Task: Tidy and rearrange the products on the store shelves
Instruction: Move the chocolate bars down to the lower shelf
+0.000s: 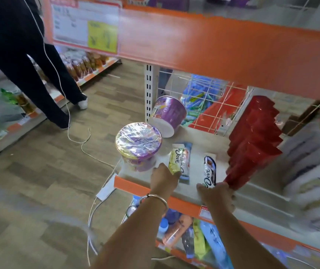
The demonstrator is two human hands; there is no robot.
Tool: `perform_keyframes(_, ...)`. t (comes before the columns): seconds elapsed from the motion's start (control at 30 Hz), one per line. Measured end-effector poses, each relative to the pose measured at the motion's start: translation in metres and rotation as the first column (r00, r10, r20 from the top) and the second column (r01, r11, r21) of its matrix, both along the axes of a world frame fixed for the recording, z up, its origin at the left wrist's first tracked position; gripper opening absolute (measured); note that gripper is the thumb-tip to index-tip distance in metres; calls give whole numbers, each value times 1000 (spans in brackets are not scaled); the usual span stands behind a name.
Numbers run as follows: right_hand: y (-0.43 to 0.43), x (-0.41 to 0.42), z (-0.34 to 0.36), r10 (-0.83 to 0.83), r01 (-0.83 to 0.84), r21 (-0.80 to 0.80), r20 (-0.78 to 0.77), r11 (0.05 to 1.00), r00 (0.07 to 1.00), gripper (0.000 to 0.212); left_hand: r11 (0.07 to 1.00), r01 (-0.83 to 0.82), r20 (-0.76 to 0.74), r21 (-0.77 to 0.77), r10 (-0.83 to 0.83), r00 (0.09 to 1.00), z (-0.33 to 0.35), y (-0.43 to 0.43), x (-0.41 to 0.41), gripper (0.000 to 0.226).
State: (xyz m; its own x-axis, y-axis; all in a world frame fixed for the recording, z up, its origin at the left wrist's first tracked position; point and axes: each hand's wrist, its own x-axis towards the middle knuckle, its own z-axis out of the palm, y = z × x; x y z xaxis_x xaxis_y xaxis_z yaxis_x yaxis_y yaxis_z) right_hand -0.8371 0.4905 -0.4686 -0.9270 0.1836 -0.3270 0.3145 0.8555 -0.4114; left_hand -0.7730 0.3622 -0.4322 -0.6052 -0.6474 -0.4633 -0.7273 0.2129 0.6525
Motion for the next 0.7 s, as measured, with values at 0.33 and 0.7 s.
perform_keyframes(0.33,21,-5,-4,94,-107,-280,-60,954,994,26,998,61,30,-15,-60,998,-15,-7,-2,30)
perform_keyframes(0.7,51,42,58,-6,-59,-458,-138,887,990,16,991,110,-152,71,-98,984,31,-19,50,47)
